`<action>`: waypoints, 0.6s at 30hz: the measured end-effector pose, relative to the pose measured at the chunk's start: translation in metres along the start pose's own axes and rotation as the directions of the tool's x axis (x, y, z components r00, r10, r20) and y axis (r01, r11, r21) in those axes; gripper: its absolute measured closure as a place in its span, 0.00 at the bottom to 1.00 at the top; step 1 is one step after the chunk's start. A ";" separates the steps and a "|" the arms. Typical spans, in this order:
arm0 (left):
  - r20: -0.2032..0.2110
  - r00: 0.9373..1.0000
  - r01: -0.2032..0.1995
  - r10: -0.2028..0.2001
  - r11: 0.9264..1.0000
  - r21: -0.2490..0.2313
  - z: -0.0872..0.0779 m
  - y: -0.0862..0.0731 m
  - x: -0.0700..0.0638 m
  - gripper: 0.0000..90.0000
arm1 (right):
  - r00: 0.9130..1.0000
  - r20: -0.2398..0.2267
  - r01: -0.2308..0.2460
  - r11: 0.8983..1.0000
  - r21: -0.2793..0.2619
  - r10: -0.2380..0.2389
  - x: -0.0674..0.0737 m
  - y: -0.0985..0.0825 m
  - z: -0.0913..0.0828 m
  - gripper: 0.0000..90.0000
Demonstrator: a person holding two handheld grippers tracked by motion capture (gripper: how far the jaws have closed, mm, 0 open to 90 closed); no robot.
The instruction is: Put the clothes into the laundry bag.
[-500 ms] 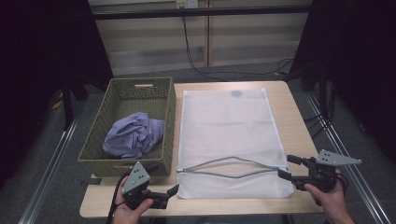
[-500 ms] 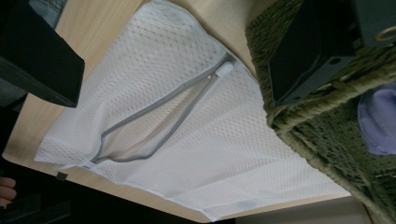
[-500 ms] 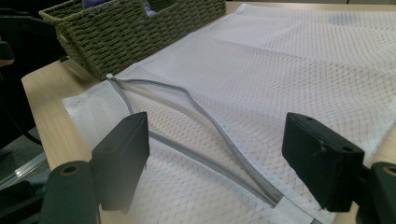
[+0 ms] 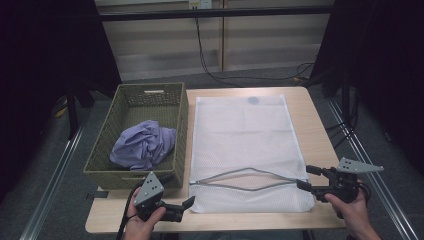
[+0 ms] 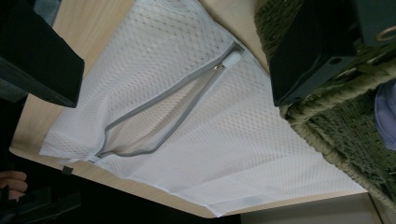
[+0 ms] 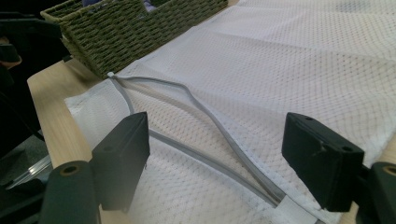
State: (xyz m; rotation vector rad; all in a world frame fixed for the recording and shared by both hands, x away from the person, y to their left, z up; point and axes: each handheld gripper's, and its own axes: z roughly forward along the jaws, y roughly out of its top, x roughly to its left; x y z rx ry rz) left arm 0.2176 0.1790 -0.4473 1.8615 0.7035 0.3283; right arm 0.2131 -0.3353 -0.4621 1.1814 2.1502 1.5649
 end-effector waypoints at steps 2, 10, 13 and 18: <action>-0.009 1.000 -0.001 0.001 1.000 -0.001 -0.001 -0.001 -0.001 0.04 | 1.000 -0.007 -0.002 1.000 0.010 0.002 0.001 0.000 0.002 0.27; -0.001 1.000 -0.005 0.005 1.000 -0.002 -0.001 -0.002 -0.003 0.04 | 0.998 -0.056 0.010 0.999 0.041 -0.008 0.008 0.001 0.006 0.32; -0.003 1.000 -0.015 0.015 1.000 0.005 -0.003 -0.003 -0.005 0.04 | 0.995 -0.100 0.008 0.999 0.047 -0.003 0.013 0.002 0.009 0.38; 0.006 1.000 -0.022 0.022 1.000 0.000 -0.003 -0.002 -0.005 0.04 | 0.990 -0.139 0.032 0.997 0.066 -0.023 0.019 0.004 0.022 0.44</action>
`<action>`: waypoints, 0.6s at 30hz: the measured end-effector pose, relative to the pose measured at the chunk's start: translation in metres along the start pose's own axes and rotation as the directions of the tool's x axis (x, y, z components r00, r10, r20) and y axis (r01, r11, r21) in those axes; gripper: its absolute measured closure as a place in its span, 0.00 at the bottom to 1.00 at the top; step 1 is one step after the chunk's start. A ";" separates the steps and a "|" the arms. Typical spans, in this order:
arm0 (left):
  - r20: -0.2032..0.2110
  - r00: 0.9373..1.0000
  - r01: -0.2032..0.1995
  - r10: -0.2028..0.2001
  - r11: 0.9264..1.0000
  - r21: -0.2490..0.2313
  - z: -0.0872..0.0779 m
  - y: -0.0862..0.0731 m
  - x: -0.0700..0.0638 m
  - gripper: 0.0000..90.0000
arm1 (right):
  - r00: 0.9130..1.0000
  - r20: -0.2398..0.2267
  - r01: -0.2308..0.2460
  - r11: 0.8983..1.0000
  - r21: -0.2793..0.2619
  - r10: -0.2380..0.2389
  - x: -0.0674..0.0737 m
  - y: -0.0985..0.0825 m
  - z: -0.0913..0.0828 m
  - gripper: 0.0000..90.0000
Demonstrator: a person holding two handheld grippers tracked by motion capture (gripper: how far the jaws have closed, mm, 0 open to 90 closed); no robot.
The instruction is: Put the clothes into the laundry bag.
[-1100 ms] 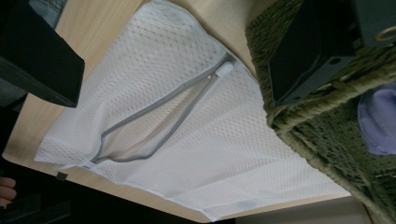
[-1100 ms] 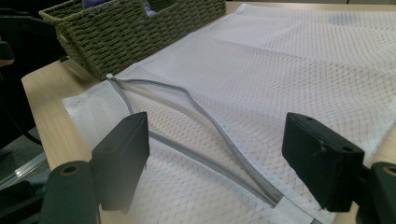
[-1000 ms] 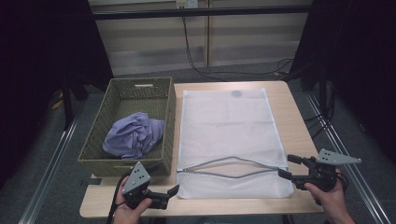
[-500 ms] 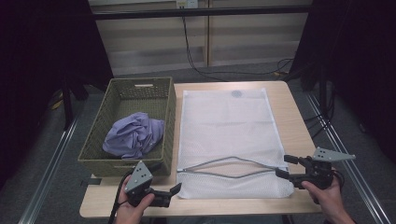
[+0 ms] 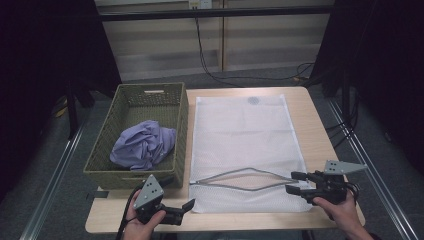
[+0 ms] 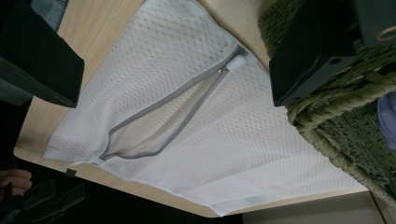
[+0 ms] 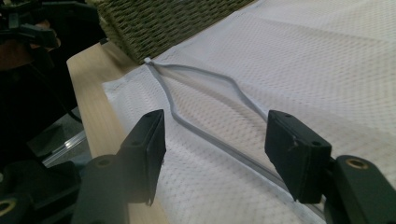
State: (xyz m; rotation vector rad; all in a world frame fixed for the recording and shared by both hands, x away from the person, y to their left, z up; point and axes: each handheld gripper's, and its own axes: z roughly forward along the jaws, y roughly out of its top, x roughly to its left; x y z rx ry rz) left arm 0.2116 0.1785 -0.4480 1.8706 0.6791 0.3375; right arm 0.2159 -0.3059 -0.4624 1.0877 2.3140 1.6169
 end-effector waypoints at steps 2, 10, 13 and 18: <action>-0.004 1.000 -0.004 0.004 1.000 0.002 0.000 0.000 0.000 0.04 | 1.000 -0.009 0.004 1.000 0.008 -0.004 0.001 0.001 0.003 0.45; 0.008 1.000 -0.003 0.003 1.000 -0.011 0.000 0.001 -0.002 0.04 | 0.997 -0.067 0.045 0.999 0.013 -0.044 0.009 0.011 0.018 0.52; 0.006 1.000 -0.005 0.005 1.000 -0.011 0.000 0.001 -0.002 0.04 | 0.996 -0.077 0.042 0.999 0.030 -0.040 0.009 0.013 0.024 0.53; -0.001 1.000 -0.005 0.005 1.000 -0.006 0.000 0.000 -0.003 0.03 | 0.995 -0.094 0.049 0.996 0.080 -0.042 0.007 0.019 0.040 0.55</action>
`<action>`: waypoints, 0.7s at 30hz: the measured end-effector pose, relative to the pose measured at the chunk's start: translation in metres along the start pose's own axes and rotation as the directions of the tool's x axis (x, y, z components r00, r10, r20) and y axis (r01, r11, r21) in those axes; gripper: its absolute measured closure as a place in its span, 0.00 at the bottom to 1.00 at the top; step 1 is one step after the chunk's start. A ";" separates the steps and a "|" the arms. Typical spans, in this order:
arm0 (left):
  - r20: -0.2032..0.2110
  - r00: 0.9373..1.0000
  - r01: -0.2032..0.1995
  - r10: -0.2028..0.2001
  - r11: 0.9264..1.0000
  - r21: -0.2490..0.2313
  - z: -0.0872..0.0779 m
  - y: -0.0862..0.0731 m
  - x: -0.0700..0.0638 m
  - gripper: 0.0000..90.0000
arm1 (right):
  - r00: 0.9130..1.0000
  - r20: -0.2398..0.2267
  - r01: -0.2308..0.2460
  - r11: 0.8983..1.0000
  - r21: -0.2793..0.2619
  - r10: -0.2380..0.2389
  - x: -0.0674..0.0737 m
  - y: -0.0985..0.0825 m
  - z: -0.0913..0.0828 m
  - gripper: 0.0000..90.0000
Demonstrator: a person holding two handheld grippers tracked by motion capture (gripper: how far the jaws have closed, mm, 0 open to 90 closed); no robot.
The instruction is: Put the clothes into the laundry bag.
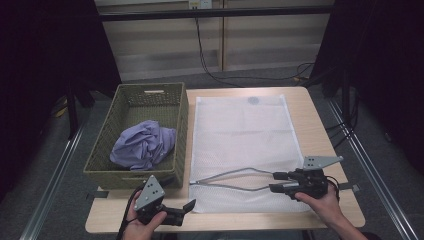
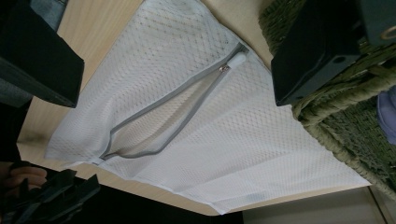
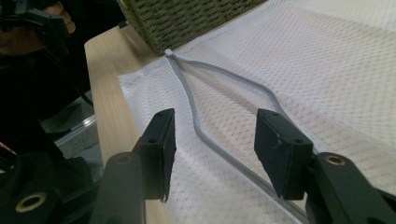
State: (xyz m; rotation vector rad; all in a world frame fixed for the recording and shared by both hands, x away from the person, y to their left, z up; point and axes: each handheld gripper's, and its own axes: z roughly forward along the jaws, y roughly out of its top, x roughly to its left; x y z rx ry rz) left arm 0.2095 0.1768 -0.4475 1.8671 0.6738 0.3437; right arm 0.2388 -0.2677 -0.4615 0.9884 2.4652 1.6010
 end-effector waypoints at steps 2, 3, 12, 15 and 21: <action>-0.005 1.000 0.003 -0.003 1.000 0.005 -0.001 0.000 0.000 0.03 | 1.000 -0.019 -0.004 1.000 0.016 0.004 -0.002 0.004 0.008 0.55; -0.004 1.000 0.001 -0.001 1.000 0.000 -0.001 0.000 0.000 0.03 | 1.000 -0.021 -0.001 1.000 0.023 0.001 -0.003 0.005 0.011 0.56; 0.001 1.000 0.005 -0.005 1.000 -0.002 -0.002 0.000 0.001 0.03 | 0.999 -0.042 0.016 0.999 0.042 -0.014 -0.004 0.021 0.032 0.62; -0.007 1.000 0.002 -0.002 1.000 0.005 -0.002 0.000 0.000 0.03 | 0.999 -0.051 0.016 0.998 0.064 -0.013 -0.010 0.033 0.040 0.64; 0.001 1.000 -0.001 0.001 1.000 0.006 -0.003 0.000 0.001 0.03 | 0.999 -0.051 0.003 0.996 0.084 0.001 -0.022 0.045 0.051 0.67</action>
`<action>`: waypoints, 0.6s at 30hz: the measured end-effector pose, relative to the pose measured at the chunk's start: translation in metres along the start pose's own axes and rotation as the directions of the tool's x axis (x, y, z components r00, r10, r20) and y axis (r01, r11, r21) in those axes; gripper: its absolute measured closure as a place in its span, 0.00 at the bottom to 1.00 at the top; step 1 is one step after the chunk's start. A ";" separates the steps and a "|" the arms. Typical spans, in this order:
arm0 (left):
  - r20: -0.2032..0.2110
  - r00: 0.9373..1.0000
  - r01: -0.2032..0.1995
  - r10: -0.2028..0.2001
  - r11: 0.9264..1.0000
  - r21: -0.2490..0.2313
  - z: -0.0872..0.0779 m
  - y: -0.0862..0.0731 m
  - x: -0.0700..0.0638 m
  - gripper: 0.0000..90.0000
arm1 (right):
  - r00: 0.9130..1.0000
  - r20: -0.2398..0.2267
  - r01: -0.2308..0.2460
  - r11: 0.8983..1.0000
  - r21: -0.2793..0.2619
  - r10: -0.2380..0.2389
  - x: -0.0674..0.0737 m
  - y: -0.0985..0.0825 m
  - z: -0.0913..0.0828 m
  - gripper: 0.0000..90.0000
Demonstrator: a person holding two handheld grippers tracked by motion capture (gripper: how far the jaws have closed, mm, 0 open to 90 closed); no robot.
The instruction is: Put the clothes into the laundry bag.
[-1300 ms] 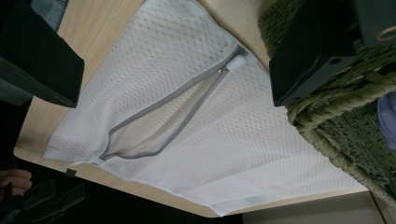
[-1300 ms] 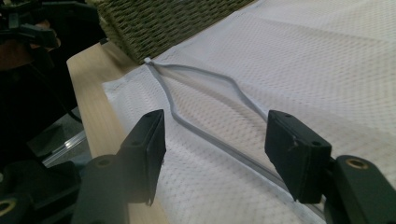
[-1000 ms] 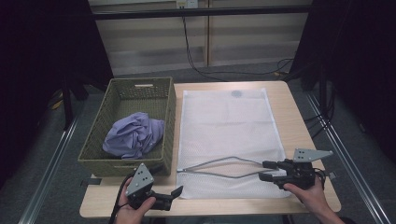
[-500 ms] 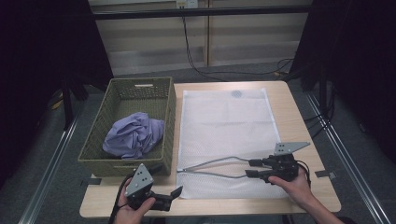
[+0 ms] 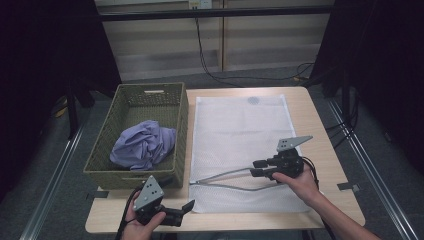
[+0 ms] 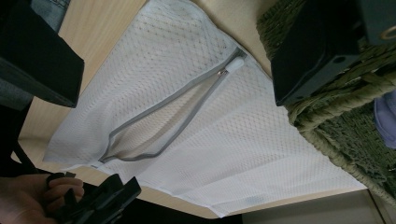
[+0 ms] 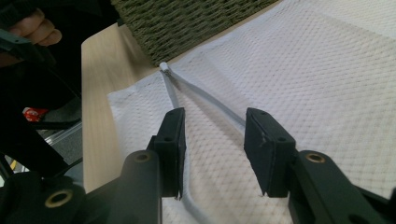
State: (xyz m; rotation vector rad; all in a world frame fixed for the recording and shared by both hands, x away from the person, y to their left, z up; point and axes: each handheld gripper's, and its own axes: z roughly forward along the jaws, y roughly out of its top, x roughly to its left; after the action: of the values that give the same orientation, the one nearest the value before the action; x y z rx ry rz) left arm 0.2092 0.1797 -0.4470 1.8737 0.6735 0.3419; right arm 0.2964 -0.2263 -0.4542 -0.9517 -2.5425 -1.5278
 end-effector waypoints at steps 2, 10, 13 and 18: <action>-0.002 1.000 0.000 0.000 1.000 -0.001 0.000 0.000 0.000 0.03 | 1.000 0.002 -0.002 1.000 0.006 0.002 -0.002 0.002 0.001 0.68; 0.002 1.000 -0.005 0.005 1.000 0.008 0.001 0.000 -0.001 0.03 | 1.000 0.015 -0.010 0.999 0.030 0.009 -0.017 0.003 0.017 0.68; 0.014 1.000 -0.004 0.004 1.000 0.007 0.001 0.000 -0.001 0.03 | 1.000 0.019 -0.017 0.999 0.040 0.016 -0.021 0.002 0.020 0.66; 0.011 1.000 -0.002 0.002 1.000 -0.002 0.000 0.001 -0.001 0.03 | 0.999 0.029 -0.022 0.998 0.060 0.020 -0.023 -0.003 0.026 0.62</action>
State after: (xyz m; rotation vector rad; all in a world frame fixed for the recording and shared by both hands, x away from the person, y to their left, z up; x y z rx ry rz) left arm 0.2083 0.1790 -0.4462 1.8733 0.6639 0.3337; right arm 0.3210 -0.2178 -0.4774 -0.9958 -2.5730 -1.4342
